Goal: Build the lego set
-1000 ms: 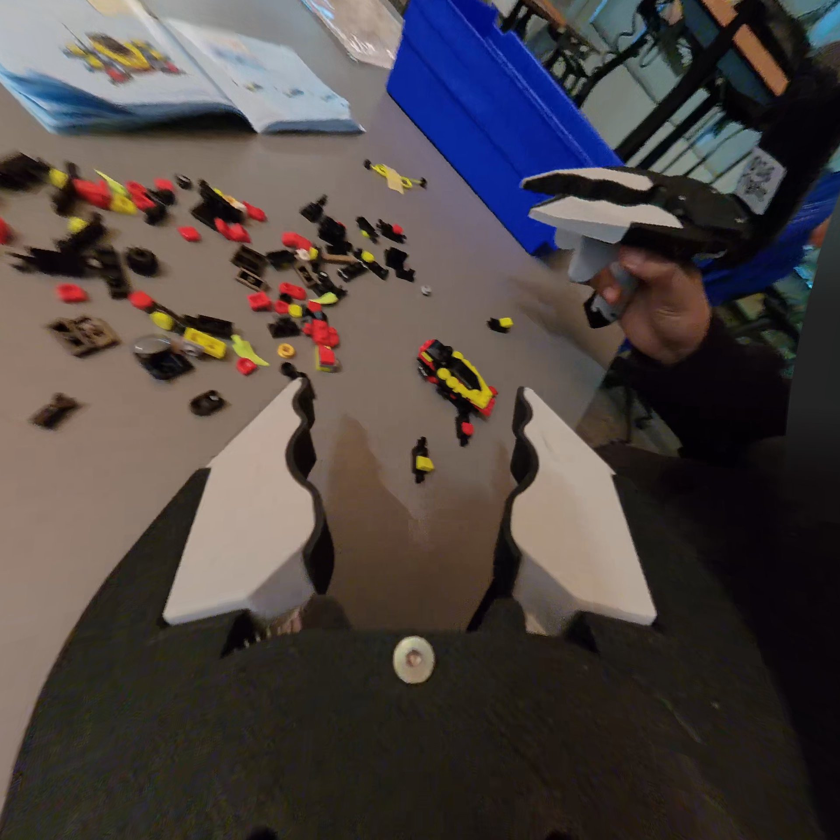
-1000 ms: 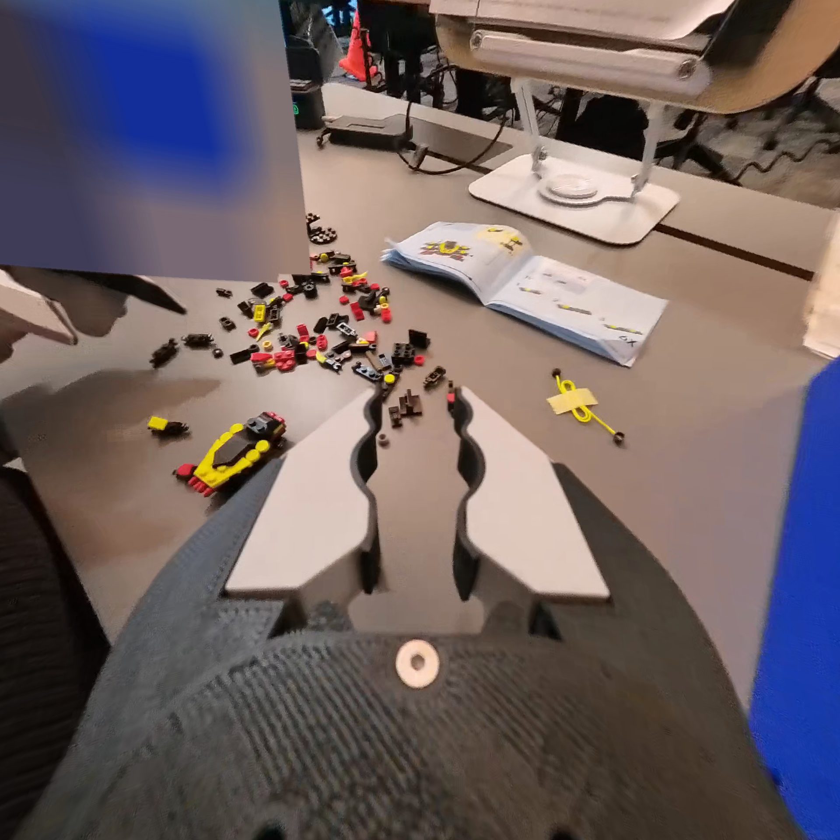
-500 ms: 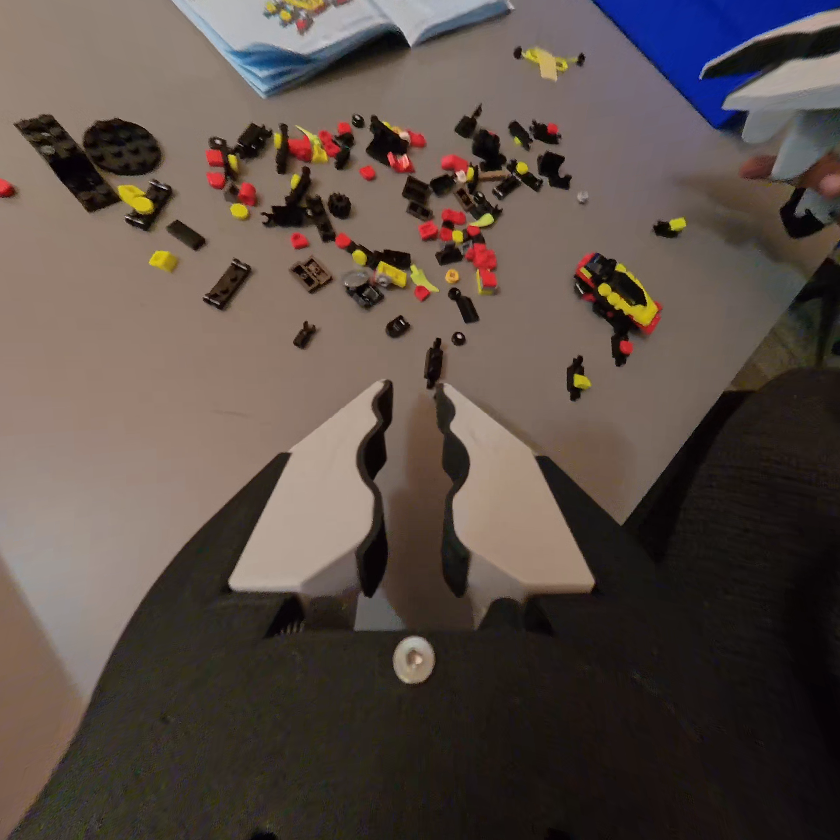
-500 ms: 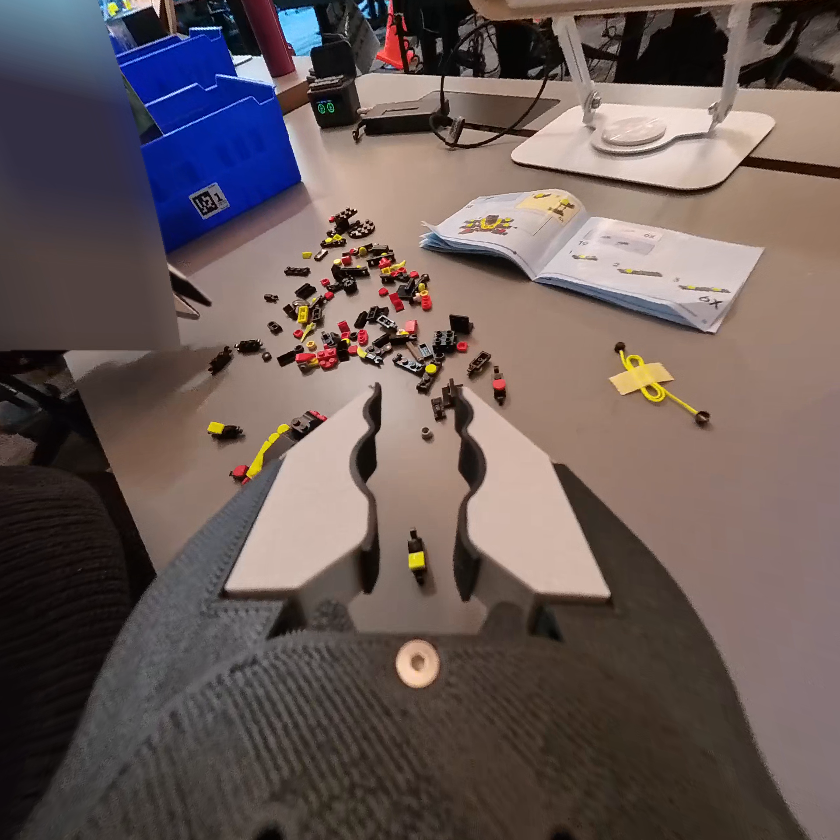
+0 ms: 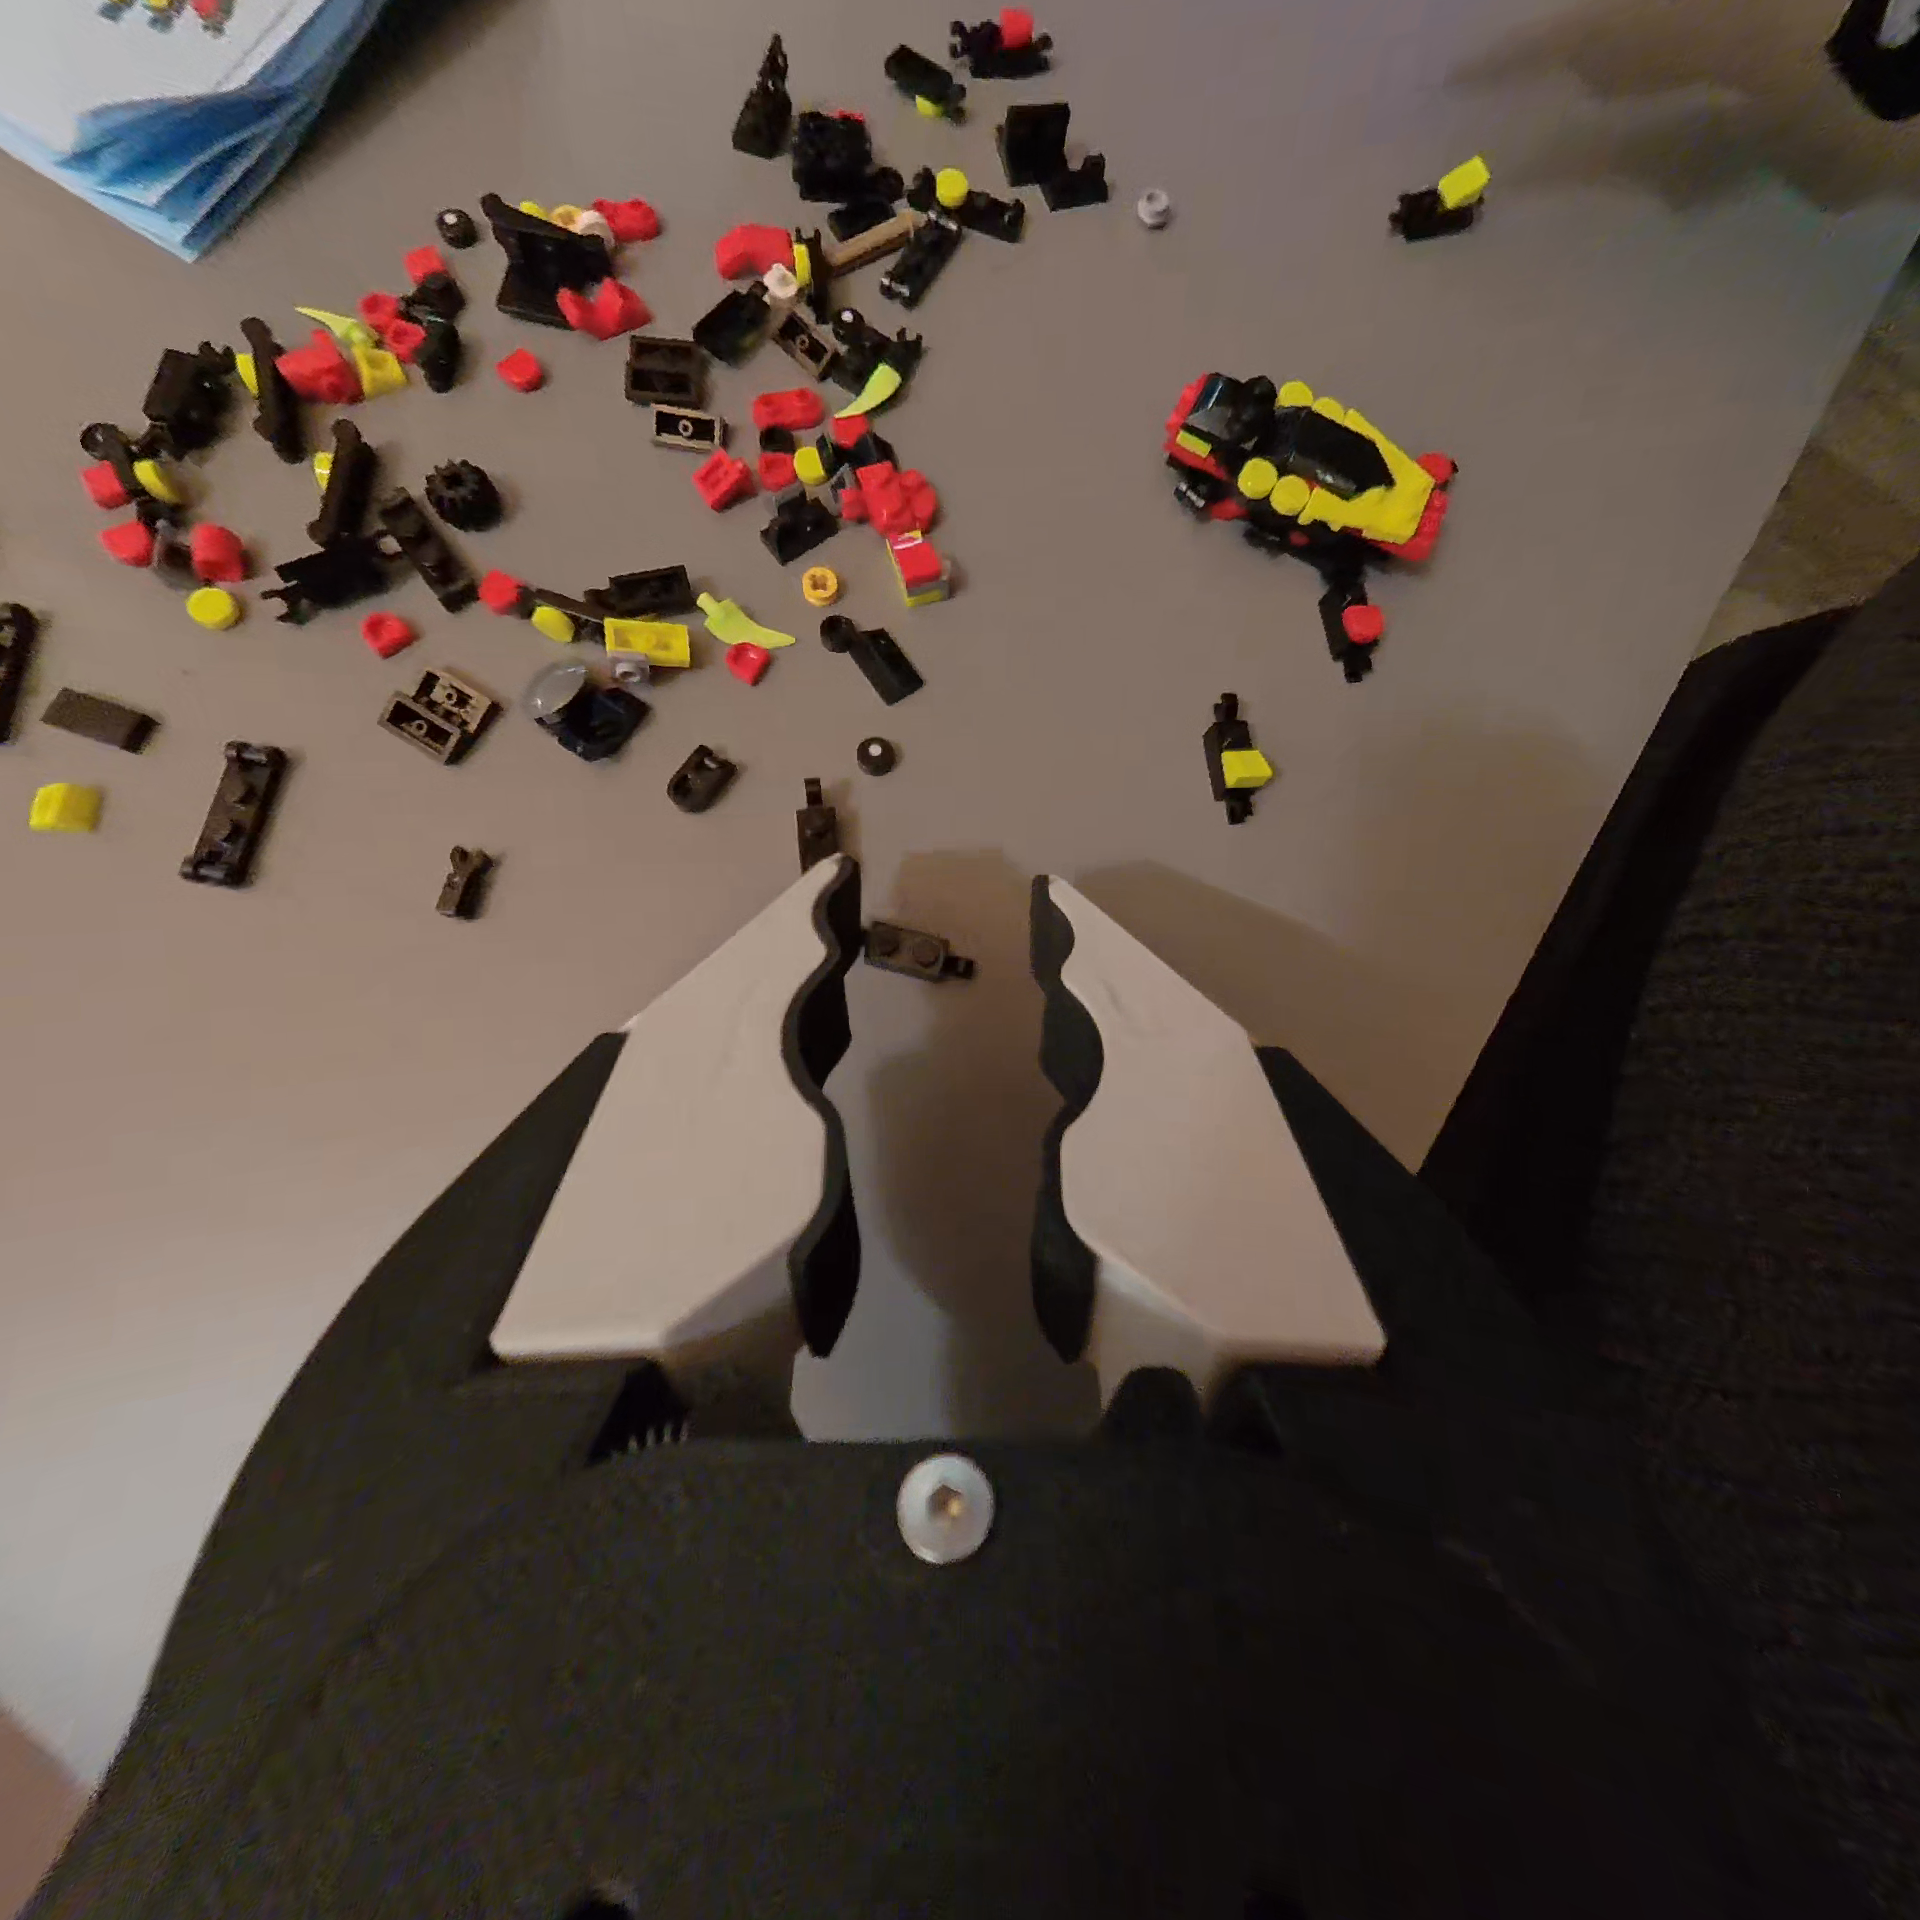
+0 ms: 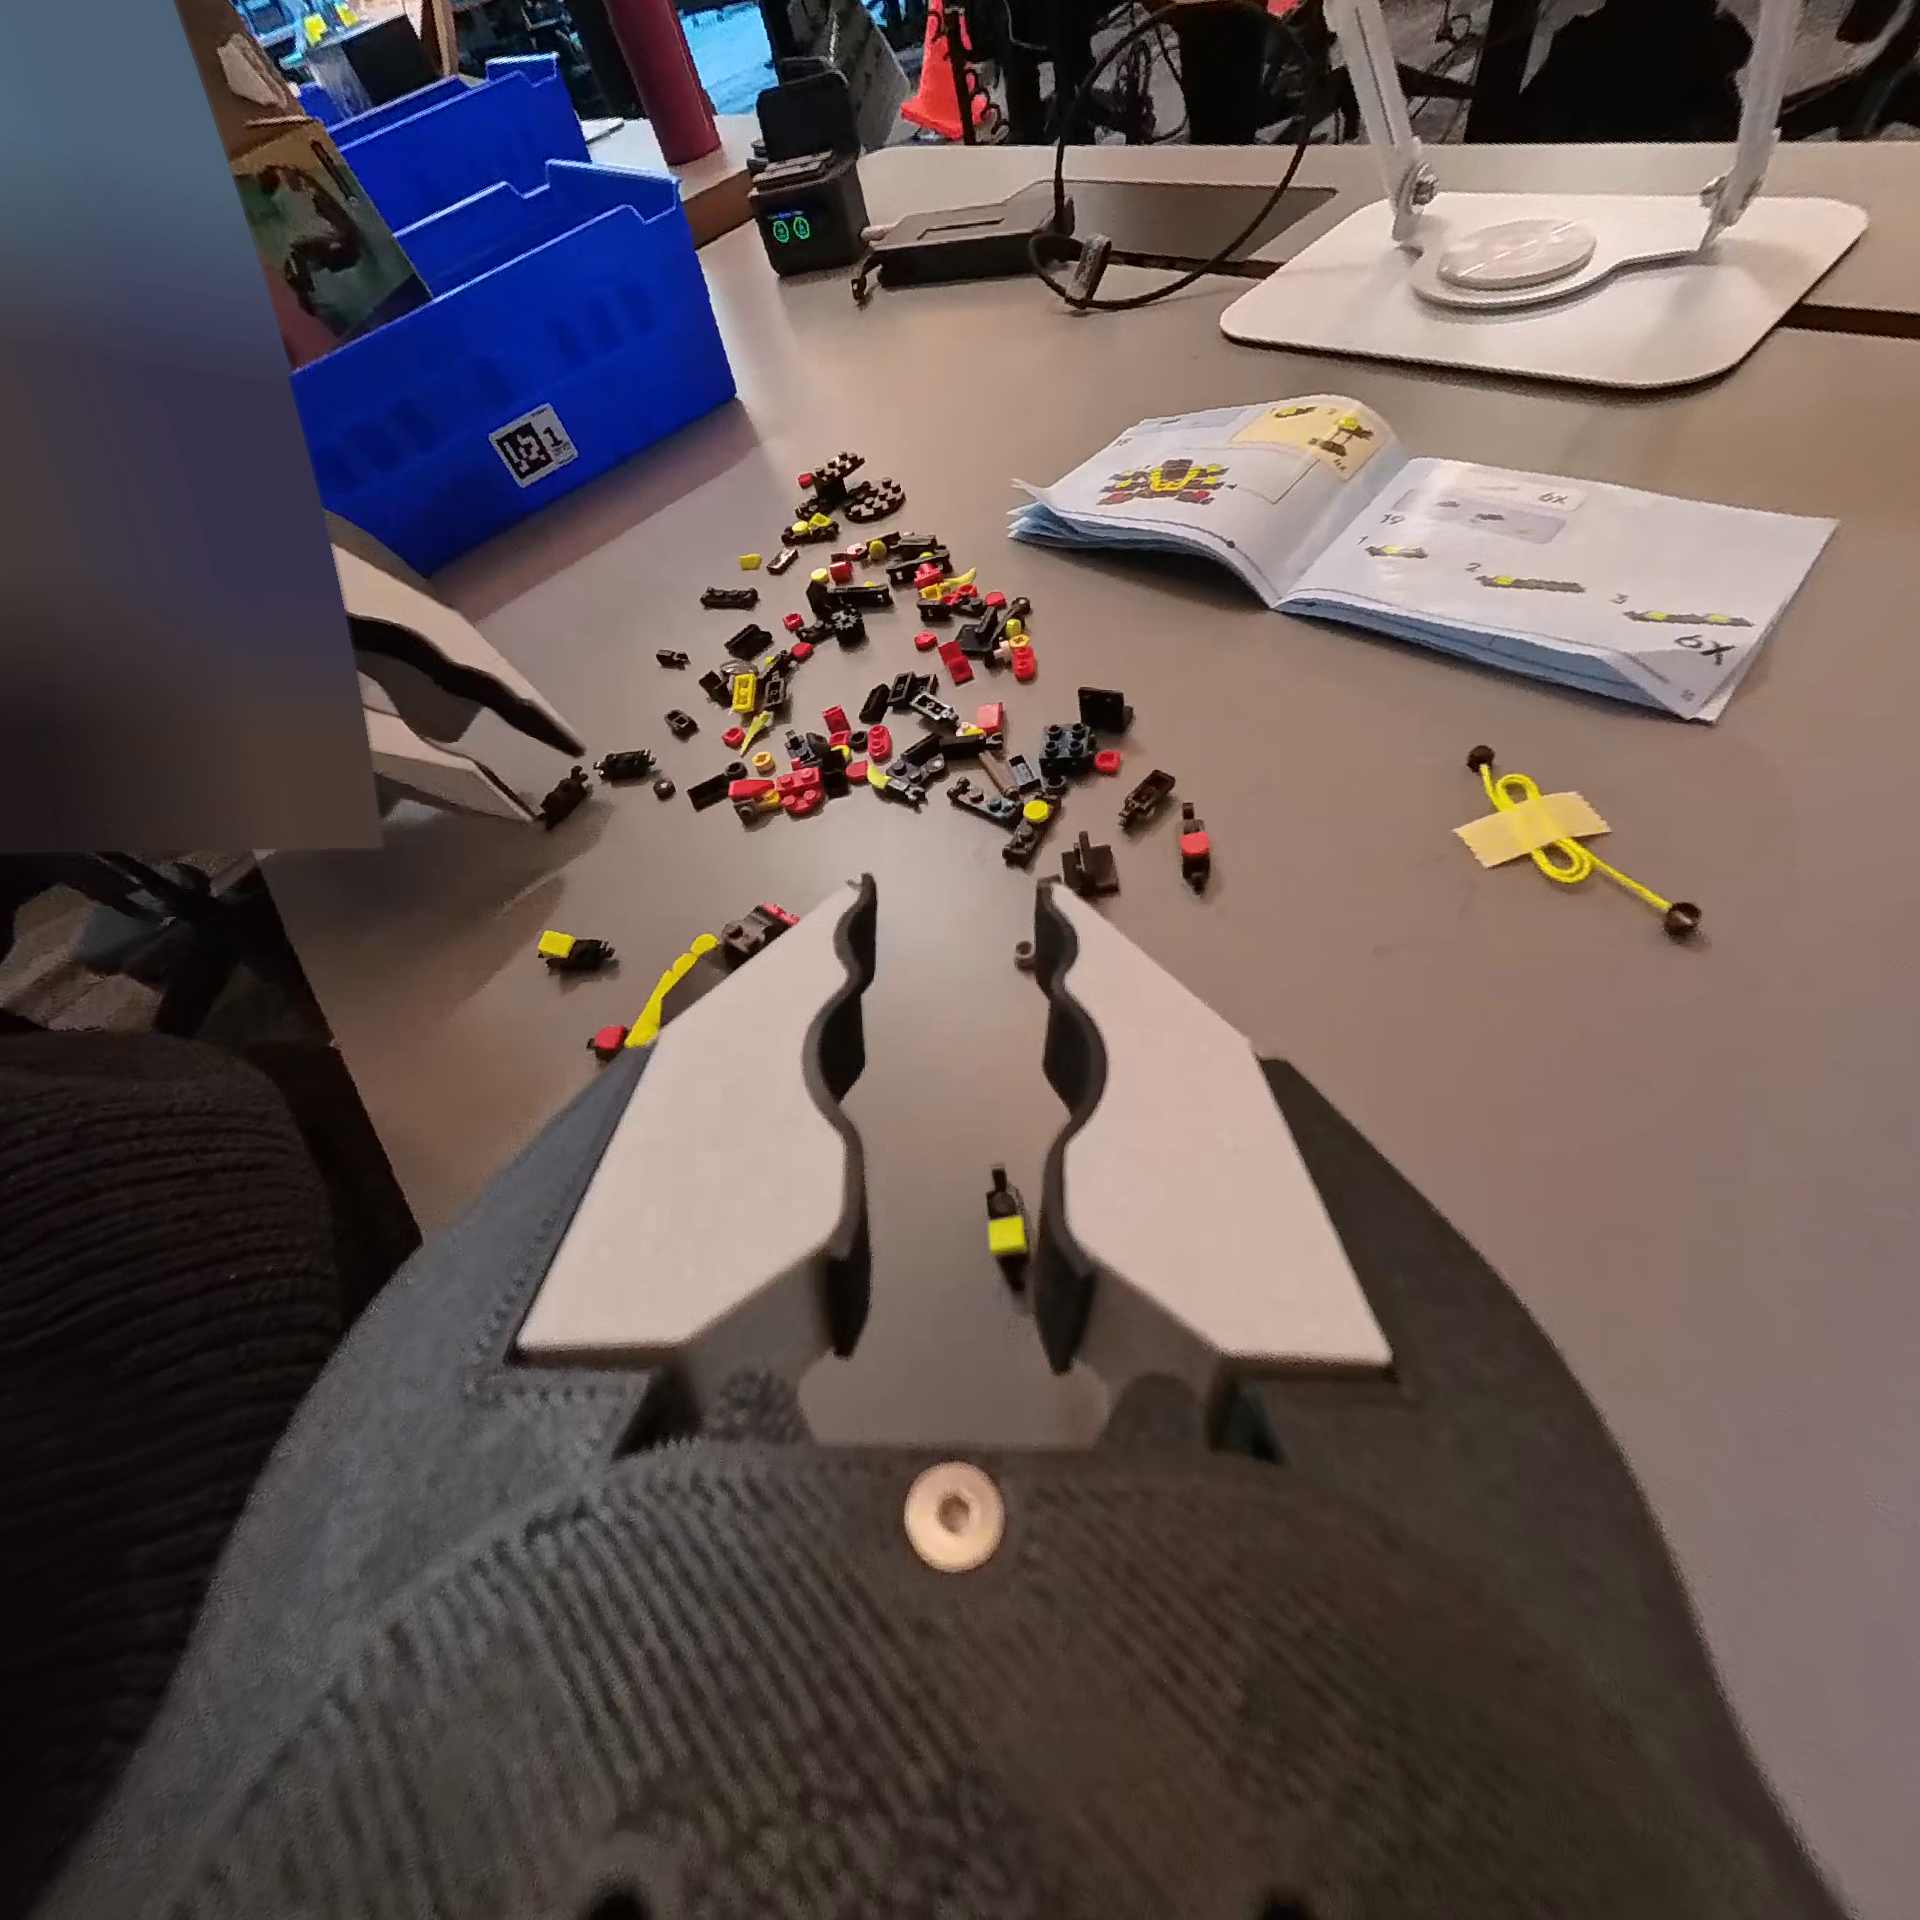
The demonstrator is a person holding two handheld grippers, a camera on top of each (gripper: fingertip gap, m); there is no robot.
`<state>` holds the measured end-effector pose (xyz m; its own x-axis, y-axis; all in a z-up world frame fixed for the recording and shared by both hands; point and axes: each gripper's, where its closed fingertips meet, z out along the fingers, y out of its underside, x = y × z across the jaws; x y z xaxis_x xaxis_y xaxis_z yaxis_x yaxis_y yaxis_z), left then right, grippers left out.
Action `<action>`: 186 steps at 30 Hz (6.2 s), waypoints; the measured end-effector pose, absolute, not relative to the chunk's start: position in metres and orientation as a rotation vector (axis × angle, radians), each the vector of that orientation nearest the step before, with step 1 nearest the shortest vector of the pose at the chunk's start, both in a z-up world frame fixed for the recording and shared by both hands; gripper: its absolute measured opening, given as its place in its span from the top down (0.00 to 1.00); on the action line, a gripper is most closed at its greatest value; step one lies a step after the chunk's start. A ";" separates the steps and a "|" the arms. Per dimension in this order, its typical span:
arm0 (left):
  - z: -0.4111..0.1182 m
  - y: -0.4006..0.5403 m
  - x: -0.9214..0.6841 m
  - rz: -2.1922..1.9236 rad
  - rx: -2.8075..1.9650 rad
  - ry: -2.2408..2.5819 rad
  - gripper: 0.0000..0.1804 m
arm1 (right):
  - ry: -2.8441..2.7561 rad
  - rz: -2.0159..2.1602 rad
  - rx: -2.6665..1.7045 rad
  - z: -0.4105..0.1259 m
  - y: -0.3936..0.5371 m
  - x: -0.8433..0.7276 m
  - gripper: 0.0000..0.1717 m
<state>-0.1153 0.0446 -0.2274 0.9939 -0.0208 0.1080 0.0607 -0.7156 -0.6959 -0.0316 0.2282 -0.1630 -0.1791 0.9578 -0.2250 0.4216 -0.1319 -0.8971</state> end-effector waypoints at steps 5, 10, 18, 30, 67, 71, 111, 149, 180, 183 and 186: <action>-0.231 0.045 -0.115 -0.188 -2.397 -0.037 0.81 | -1.567 1.318 -1.567 -0.161 0.233 -0.025 0.83; -0.234 0.042 -0.120 -0.165 -2.428 -0.034 0.81 | -1.554 1.341 -1.572 -0.159 0.233 -0.024 0.83; -0.235 0.042 -0.119 -0.214 -2.419 -0.058 0.82 | -1.540 1.428 -1.592 -0.157 0.226 -0.025 0.83; -0.235 0.031 -0.136 -0.152 -2.475 -0.246 0.88 | -1.547 1.454 -1.581 -0.154 0.220 -0.023 0.83; -0.243 0.028 -0.143 -0.159 -2.487 -0.351 0.96 | -1.539 1.487 -1.600 -0.156 0.219 -0.025 0.83; -0.240 0.025 -0.148 -0.181 -2.474 -0.383 0.97 | -1.538 1.490 -1.600 -0.155 0.219 -0.025 0.83; -0.239 0.062 -0.085 -0.301 -2.417 -0.175 0.96 | -1.543 1.497 -1.604 -0.157 0.218 -0.026 0.83; -0.242 0.065 -0.086 -0.238 -2.426 -0.142 0.99 | -1.525 1.515 -1.615 -0.157 0.221 -0.026 0.82; -0.241 0.064 -0.082 -0.319 -2.413 -0.150 0.95 | -1.518 1.519 -1.621 -0.157 0.222 -0.026 0.82; -0.241 0.064 -0.082 -0.318 -2.413 -0.151 0.95 | -1.517 1.521 -1.622 -0.157 0.222 -0.026 0.82; -0.239 0.064 -0.083 -0.311 -2.404 -0.146 0.92 | -1.512 1.530 -1.626 -0.157 0.222 -0.026 0.82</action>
